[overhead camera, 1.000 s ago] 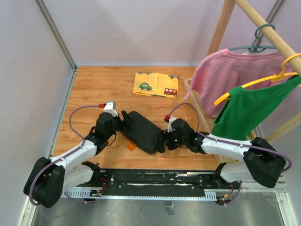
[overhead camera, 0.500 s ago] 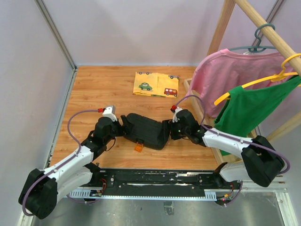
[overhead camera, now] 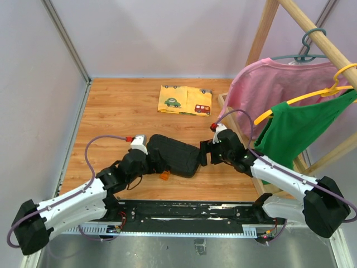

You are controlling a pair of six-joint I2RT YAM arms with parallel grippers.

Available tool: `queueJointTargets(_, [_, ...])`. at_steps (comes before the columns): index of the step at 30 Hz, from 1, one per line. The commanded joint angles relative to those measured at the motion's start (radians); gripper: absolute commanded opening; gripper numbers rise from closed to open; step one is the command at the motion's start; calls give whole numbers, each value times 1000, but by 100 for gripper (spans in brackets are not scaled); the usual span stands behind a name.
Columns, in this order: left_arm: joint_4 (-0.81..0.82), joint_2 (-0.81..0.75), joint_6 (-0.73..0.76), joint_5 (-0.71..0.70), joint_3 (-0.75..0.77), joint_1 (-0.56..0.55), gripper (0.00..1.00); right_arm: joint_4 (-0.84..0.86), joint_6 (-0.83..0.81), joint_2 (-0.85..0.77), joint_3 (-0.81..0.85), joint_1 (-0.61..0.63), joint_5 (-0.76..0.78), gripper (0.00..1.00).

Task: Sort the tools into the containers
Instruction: Close the storage box at the center of the board.

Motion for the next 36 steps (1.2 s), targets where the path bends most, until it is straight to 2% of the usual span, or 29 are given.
queueJointTargets(1, [-83,33,-122,-183,31,-187,94,-31,-26,-28,-21,-14,14,88])
queueJointTargets(5, [-104,99,-172,-247,31,-317,92,-31,-27,-43,-35,-14,9,88])
queueJointTargets(10, [-103,222,-163,-264,44,-379,86,-30,-22,-57,-49,-15,0,88])
queueJointTargets(15, [-85,324,-134,-280,67,-396,82,-19,-22,-60,-66,-16,-18,88])
queueJointTargets(26, [-49,423,-70,-288,98,-396,69,11,-23,-28,-68,-16,-65,88])
queueJointTargets(36, [-103,528,-48,-281,169,-398,66,29,-22,-2,-66,-16,-82,88])
